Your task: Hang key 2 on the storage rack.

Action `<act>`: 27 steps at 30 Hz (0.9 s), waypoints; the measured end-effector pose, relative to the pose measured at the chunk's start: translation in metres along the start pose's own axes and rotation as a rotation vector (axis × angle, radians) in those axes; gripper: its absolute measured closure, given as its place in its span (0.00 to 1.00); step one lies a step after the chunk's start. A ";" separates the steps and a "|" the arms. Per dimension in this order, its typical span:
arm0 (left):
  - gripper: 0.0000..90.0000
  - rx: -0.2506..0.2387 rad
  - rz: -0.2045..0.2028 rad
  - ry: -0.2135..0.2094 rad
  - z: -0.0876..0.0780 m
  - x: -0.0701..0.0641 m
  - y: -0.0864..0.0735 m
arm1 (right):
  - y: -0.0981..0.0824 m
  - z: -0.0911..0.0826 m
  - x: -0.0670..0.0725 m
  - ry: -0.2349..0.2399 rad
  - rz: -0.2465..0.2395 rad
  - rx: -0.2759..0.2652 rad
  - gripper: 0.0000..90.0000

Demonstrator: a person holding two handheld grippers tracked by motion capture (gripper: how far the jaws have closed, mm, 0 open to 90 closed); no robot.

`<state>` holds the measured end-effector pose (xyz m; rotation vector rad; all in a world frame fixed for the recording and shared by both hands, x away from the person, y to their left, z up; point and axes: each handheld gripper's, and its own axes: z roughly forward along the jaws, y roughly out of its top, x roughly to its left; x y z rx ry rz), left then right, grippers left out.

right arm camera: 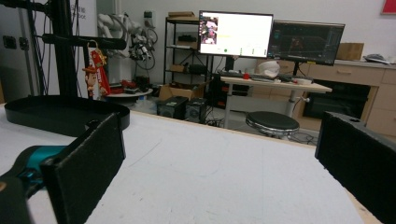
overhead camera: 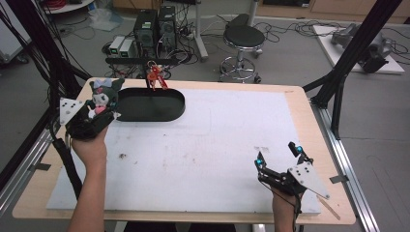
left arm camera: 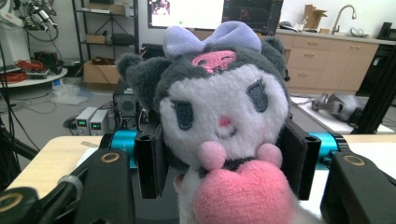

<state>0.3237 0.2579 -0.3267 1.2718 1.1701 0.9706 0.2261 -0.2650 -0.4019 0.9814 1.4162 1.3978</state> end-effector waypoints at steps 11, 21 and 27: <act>0.49 -0.003 0.009 0.009 0.014 0.009 0.007 | -0.001 0.002 0.001 0.003 -0.004 -0.003 0.01; 0.49 -0.009 0.009 0.015 0.031 0.018 0.012 | -0.002 0.002 0.000 -0.004 -0.007 -0.001 0.01; 0.49 -0.004 0.006 0.020 0.041 0.025 0.015 | -0.002 0.001 -0.002 -0.013 -0.003 0.003 0.01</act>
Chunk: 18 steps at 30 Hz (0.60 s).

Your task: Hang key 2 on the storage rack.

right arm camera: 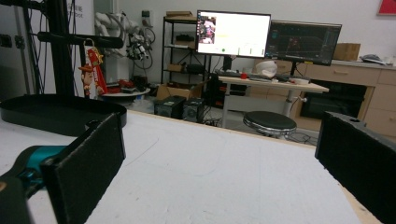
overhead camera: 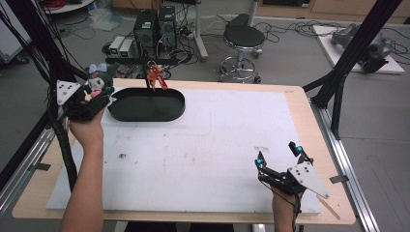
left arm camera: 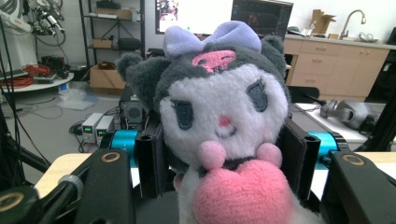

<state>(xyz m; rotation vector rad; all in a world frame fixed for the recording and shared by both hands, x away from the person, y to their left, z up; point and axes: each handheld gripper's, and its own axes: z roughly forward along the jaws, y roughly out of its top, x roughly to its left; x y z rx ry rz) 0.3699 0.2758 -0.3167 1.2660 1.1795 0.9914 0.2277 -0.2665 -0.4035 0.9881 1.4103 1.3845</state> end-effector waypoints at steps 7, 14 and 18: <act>0.49 0.006 0.007 0.003 0.010 0.005 0.006 | -0.002 0.001 -0.002 -0.007 -0.011 0.010 0.01; 0.50 0.019 0.014 0.011 0.020 0.008 0.006 | -0.004 0.002 -0.003 -0.009 -0.015 0.012 0.01; 0.50 0.022 0.005 0.018 0.027 0.011 0.005 | -0.005 0.002 -0.004 -0.012 -0.018 0.017 0.01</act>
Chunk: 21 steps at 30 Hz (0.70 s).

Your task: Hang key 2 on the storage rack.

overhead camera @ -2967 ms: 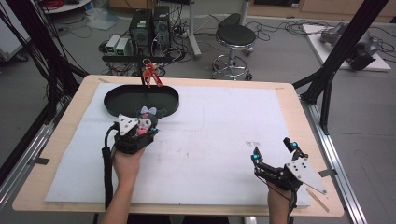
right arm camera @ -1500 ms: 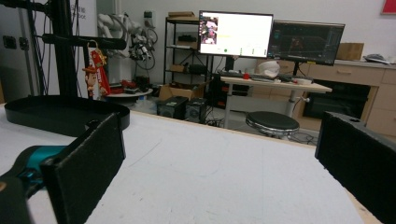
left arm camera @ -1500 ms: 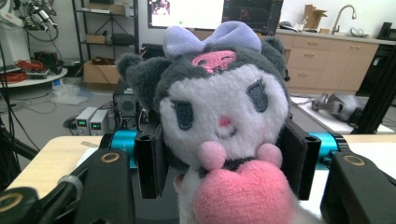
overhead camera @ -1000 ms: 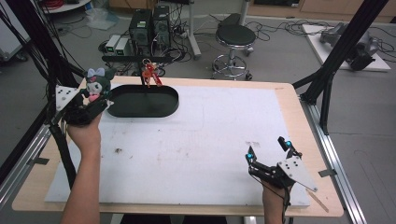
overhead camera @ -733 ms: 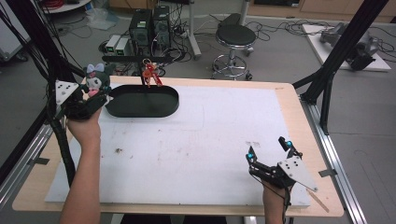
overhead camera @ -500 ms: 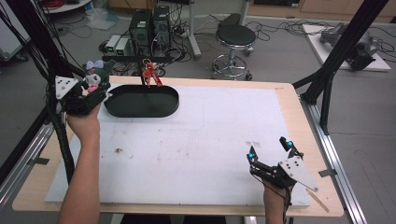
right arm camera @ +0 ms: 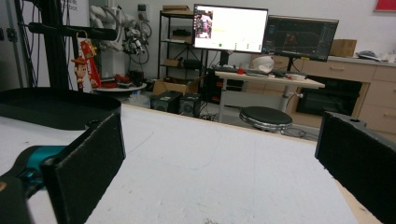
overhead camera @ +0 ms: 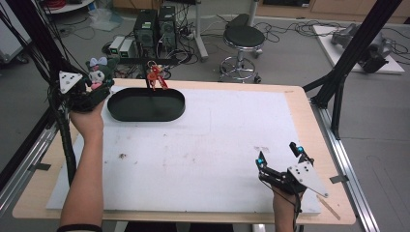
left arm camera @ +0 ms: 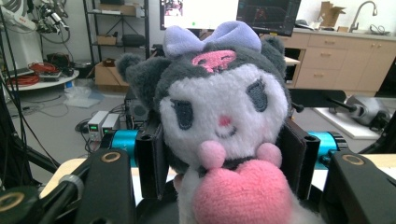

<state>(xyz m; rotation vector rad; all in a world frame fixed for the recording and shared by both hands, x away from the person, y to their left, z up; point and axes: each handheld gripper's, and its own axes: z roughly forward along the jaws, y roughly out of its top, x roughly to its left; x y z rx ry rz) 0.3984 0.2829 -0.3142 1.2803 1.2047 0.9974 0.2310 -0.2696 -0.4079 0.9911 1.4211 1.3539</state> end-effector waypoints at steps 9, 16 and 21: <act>0.50 0.005 -0.004 0.012 0.014 0.006 0.002 | -0.003 0.002 0.000 -0.003 -0.001 0.015 0.01; 0.50 0.012 -0.008 0.021 0.019 0.013 -0.002 | -0.002 0.002 0.003 0.002 -0.006 0.019 0.01; 0.50 -0.014 -0.003 0.003 0.023 0.010 -0.004 | -0.003 0.004 0.006 0.007 -0.017 0.026 0.01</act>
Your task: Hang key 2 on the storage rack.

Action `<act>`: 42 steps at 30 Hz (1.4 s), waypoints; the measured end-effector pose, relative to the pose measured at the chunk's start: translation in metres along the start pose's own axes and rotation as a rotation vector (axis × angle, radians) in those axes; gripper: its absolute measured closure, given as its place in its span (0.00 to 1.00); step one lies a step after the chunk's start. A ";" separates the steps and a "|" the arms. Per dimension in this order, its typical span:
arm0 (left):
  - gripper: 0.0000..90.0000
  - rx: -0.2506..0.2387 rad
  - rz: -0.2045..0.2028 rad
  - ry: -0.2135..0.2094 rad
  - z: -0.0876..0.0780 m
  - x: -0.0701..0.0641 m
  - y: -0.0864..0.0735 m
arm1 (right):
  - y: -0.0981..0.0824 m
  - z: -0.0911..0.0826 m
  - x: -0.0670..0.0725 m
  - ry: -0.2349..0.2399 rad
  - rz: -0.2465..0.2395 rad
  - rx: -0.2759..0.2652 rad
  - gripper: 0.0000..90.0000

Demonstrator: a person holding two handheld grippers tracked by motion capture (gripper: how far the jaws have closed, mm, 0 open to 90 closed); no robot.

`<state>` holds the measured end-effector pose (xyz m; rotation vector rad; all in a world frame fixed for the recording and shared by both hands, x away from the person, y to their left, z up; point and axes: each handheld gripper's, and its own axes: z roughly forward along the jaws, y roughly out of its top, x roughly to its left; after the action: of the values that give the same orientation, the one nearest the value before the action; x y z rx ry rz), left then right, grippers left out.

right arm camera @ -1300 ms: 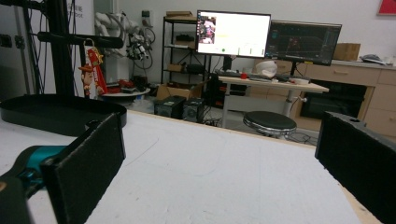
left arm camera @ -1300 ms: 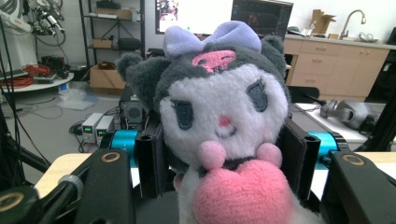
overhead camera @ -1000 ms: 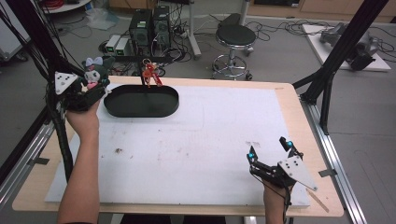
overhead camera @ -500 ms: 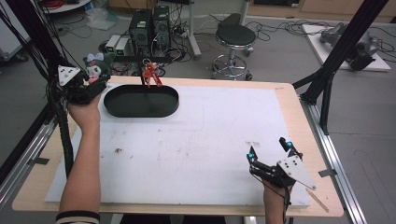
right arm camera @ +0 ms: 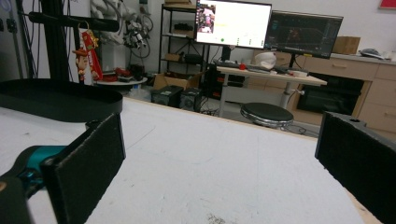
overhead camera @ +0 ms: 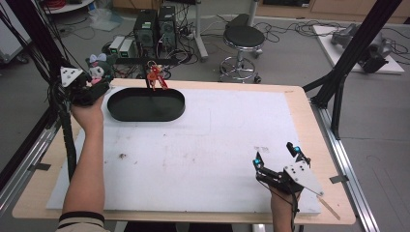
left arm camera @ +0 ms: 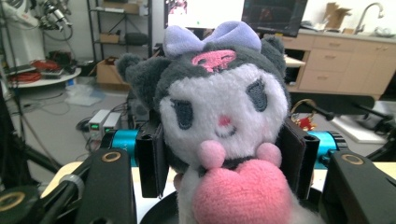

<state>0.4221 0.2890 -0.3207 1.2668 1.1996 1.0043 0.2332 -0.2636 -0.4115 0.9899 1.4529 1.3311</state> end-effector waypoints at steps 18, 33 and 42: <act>0.50 0.027 0.018 0.022 0.019 0.004 0.004 | -0.004 0.002 -0.001 -0.005 -0.006 0.018 0.01; 0.50 0.042 -0.023 0.021 0.026 0.016 -0.003 | -0.005 0.004 0.003 0.003 -0.014 0.030 0.01; 0.50 0.044 -0.015 0.019 0.033 0.018 0.002 | -0.007 0.007 0.005 0.006 -0.025 0.041 0.01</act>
<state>0.4570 0.3018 -0.3228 1.2832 1.2495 0.9858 0.2384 -0.2573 -0.4191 0.9918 1.4980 1.2921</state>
